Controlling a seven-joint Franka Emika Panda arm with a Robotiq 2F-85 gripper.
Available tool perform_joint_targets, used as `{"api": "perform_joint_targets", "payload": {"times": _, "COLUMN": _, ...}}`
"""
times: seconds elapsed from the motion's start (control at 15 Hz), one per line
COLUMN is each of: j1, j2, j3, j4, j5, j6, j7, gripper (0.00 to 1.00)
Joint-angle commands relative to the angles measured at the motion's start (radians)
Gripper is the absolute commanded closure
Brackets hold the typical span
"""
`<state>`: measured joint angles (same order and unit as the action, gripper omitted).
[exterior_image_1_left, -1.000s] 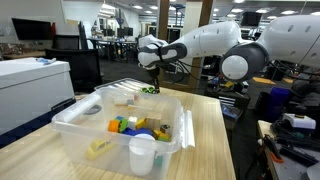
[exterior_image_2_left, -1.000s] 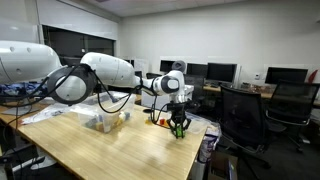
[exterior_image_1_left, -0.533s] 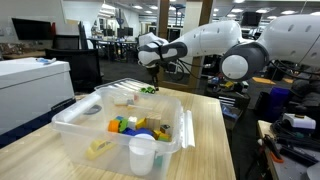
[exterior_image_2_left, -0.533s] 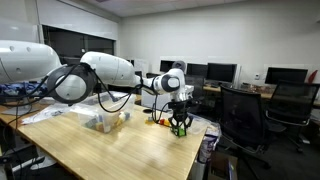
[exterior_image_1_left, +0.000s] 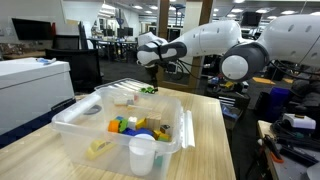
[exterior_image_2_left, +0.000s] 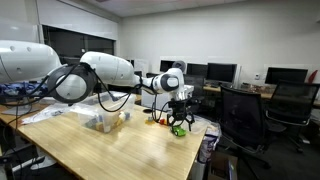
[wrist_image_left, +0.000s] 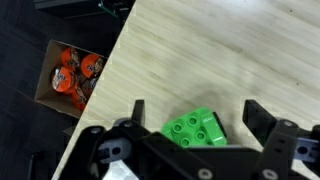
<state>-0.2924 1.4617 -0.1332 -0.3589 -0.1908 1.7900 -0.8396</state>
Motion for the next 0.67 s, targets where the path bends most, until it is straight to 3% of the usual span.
{"api": "perform_joint_targets", "payload": {"times": 0.0, "j1": 0.011, "j2": -0.006, "j3": 0.003, "j4": -0.02, "j5": 0.001, "j6": 0.02, "j7": -0.036, "gripper": 0.0}}
{"api": "perform_joint_targets", "payload": {"times": 0.6, "j1": 0.033, "j2": -0.01, "j3": 0.022, "j4": -0.023, "j5": 0.009, "j6": 0.011, "j7": -0.076, "gripper": 0.0}}
